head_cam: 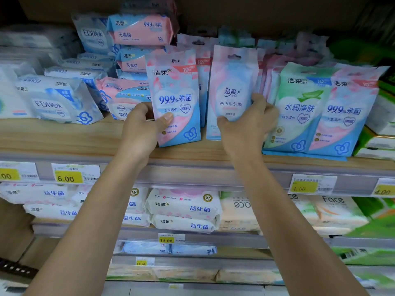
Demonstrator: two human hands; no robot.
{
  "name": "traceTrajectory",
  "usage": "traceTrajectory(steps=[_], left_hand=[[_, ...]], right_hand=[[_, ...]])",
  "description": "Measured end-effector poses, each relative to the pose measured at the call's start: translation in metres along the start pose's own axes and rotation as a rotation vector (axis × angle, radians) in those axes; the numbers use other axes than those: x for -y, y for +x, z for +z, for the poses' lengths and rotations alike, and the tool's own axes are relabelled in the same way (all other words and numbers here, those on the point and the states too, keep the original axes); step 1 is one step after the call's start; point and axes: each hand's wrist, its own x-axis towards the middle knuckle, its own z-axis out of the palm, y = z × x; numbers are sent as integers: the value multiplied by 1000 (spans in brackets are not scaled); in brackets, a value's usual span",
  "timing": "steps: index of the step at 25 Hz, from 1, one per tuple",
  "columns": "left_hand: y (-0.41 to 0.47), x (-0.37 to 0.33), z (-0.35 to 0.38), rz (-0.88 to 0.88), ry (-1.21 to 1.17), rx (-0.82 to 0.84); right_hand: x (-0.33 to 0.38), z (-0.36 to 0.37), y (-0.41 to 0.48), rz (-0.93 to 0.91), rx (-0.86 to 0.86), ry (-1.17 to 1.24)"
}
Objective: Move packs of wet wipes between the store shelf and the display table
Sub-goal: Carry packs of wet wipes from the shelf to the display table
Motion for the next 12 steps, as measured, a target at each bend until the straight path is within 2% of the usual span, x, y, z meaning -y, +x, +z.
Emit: traceTrajectory(steps=[4,12], left_hand=[[8,-1,4,-8,1,17],[13,3,2,-11,16,15]], right_hand=[[-3,3,0,-18,-10,62],[-7,3,4,-15,94,387]])
